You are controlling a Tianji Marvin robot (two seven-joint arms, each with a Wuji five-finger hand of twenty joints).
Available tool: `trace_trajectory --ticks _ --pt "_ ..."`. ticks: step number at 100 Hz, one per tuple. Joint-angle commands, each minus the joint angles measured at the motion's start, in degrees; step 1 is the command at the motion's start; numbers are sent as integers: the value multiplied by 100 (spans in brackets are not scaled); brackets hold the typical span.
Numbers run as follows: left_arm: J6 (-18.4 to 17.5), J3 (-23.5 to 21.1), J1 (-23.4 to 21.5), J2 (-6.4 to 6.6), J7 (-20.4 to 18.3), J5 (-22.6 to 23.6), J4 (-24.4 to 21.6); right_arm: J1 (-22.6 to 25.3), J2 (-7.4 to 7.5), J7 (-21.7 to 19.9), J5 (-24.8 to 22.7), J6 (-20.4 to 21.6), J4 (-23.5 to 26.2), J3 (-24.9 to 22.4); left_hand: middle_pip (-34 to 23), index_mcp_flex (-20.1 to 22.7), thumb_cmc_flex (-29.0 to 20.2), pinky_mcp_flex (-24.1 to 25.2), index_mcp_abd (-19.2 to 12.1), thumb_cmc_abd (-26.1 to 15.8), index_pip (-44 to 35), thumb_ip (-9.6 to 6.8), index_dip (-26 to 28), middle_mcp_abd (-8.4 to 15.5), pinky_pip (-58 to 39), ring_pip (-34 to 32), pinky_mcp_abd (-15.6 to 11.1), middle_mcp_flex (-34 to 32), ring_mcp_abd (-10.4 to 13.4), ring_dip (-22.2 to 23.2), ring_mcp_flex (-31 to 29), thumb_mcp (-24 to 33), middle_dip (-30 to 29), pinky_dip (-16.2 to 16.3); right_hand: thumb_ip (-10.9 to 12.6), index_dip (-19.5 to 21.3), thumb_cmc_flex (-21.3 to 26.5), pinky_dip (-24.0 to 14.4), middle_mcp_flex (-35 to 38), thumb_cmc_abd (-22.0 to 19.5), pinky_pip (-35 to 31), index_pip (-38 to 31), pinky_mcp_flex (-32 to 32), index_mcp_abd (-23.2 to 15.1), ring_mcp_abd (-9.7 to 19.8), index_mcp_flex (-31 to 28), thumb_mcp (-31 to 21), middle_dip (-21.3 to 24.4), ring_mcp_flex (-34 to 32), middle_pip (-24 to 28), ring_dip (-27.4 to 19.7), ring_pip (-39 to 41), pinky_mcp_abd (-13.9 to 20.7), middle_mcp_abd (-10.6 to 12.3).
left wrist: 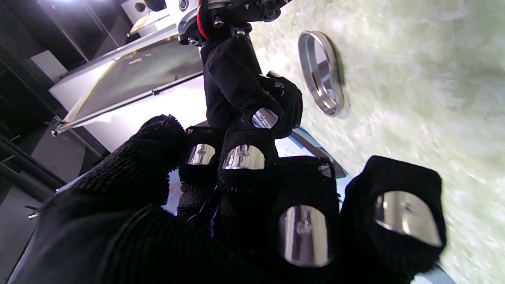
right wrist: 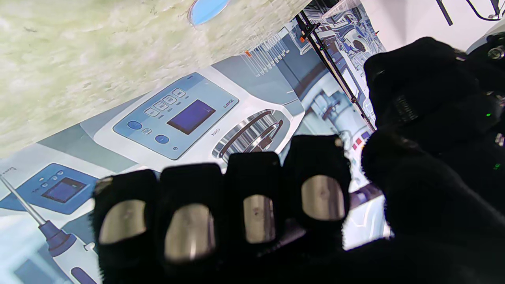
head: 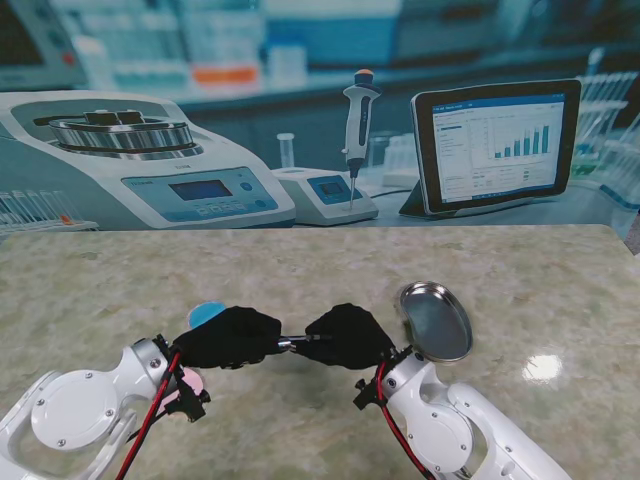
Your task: Line a culture dish with filter paper and press it flat with a glass rod
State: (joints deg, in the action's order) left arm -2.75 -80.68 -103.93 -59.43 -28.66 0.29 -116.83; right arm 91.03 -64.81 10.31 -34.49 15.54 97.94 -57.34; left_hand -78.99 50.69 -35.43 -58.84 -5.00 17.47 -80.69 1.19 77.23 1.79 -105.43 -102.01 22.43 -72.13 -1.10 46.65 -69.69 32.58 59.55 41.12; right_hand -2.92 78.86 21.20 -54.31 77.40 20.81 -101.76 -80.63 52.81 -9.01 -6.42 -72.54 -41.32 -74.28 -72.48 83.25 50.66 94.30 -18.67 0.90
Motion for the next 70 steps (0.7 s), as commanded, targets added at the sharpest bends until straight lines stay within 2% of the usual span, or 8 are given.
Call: trace_trajectory --ticks 1,16,31,41,56,63,67,70 --pt "34 2 -15 16 -35 -19 -4 23 -29 29 3 -38 -28 15 -470 -49 -27 -275 909 -157 -391 -61 171 783 -1046 -438 -58 -182 911 -64 -324 -152 58 -71 182 139 -150 20 253 -198 -1188 -256 227 144 83 -392 -279 -230 -243 349 175 551 -168 114" --pt "46 -6 -9 19 -54 -30 -8 27 -24 -15 33 -45 -19 10 -426 -132 -42 -265 867 -210 -358 -26 167 744 -985 -389 -23 -63 882 -67 -212 -256 63 -123 167 215 -156 108 416 -408 -1432 -276 604 203 166 -438 -260 -369 -238 412 413 851 -185 123" --pt "66 -7 -9 16 -53 -60 -19 23 -9 -102 70 -52 -4 9 -352 -265 -81 -240 828 -291 -278 13 159 638 -792 -263 190 107 767 28 -15 -459 88 -275 165 230 -109 153 416 -621 -1499 -276 673 225 151 -434 -228 -430 -235 420 488 912 -211 94" --pt "104 -12 -19 9 -43 -109 -37 21 2 -138 51 -53 5 7 -260 -362 -145 -8 774 -378 -216 47 146 540 -731 -142 288 251 606 114 161 -639 94 -288 195 246 -60 173 384 -687 -1496 -280 636 257 134 -407 -218 -467 -236 420 504 898 -218 63" --pt "135 -41 -18 24 -129 -147 -50 20 13 -154 -3 -38 16 -6 49 -532 -277 479 532 -588 -18 61 91 307 -389 179 531 556 221 337 517 -1115 67 105 250 266 -40 180 384 -649 -1490 -301 607 305 128 -425 -257 -502 -237 429 517 889 -227 28" --pt "127 -50 -28 23 -131 -166 -51 17 12 -140 -20 -30 13 -10 383 -722 -375 968 362 -710 232 40 -12 55 182 514 818 842 -143 563 881 -1409 95 684 262 265 -51 180 396 -636 -1490 -302 607 299 128 -441 -271 -507 -238 430 521 888 -228 31" --pt "138 -56 -37 20 -123 -170 -62 14 9 -127 -23 -26 8 -9 471 -805 -360 1068 315 -723 320 39 -48 -36 261 582 848 938 -219 582 975 -1440 85 753 266 265 -53 181 402 -630 -1490 -302 607 297 128 -445 -279 -509 -238 430 522 888 -228 33" --pt "147 -65 -41 22 -131 -170 -67 11 8 -121 -23 -24 5 -8 600 -949 -358 1192 222 -753 456 26 -126 -127 416 703 862 1066 -274 689 1101 -1512 129 966 270 265 -51 181 407 -629 -1490 -302 607 296 128 -447 -288 -510 -238 429 523 887 -229 34"
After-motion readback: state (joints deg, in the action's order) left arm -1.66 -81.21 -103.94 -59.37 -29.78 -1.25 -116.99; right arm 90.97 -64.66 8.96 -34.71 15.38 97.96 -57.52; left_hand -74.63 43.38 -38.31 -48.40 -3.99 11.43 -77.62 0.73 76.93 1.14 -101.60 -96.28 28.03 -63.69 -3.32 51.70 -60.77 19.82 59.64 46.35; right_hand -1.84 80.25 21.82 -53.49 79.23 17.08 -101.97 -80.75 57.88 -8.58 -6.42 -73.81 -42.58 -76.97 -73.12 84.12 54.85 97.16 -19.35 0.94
